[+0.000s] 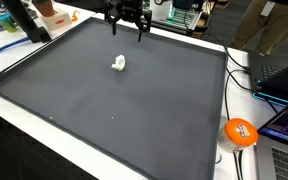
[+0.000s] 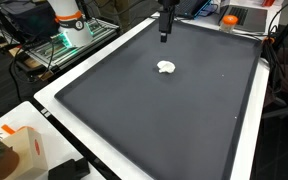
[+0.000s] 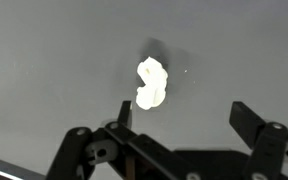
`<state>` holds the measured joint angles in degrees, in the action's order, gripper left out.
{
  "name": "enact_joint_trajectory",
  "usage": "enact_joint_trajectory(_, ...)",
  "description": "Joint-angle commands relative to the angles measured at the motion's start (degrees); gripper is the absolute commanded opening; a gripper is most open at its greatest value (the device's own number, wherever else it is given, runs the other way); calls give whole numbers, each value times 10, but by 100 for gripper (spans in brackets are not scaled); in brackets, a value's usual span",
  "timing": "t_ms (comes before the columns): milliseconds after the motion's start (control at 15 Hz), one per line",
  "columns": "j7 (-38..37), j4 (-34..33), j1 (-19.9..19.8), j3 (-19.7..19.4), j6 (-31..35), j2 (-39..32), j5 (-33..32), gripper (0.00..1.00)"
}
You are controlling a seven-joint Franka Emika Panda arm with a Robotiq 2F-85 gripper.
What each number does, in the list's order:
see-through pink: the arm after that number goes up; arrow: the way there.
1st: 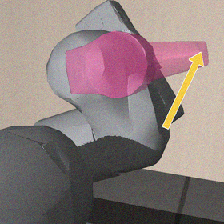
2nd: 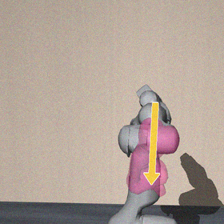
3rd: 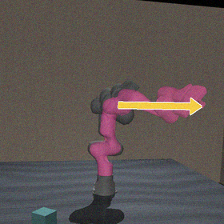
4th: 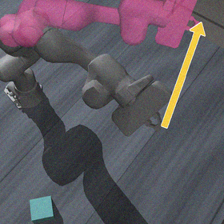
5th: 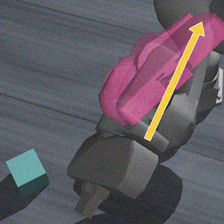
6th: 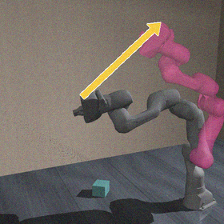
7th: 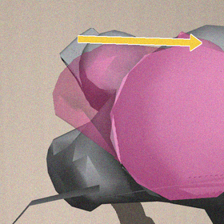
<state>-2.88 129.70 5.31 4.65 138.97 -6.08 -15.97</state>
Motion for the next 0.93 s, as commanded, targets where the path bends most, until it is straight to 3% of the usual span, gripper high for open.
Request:
enact_joint_trajectory(0,-31,-26,6,-5,-22,-18,-8,100)
enact_joint_trajectory(133,-61,-79,8,-7,-101,-40,6,100)
enact_joint_trajectory(400,-49,-186,0,-7,-236,-87,54,100)
enact_joint_trajectory(867,-62,-371,-23,-22,-341,-221,170,100)
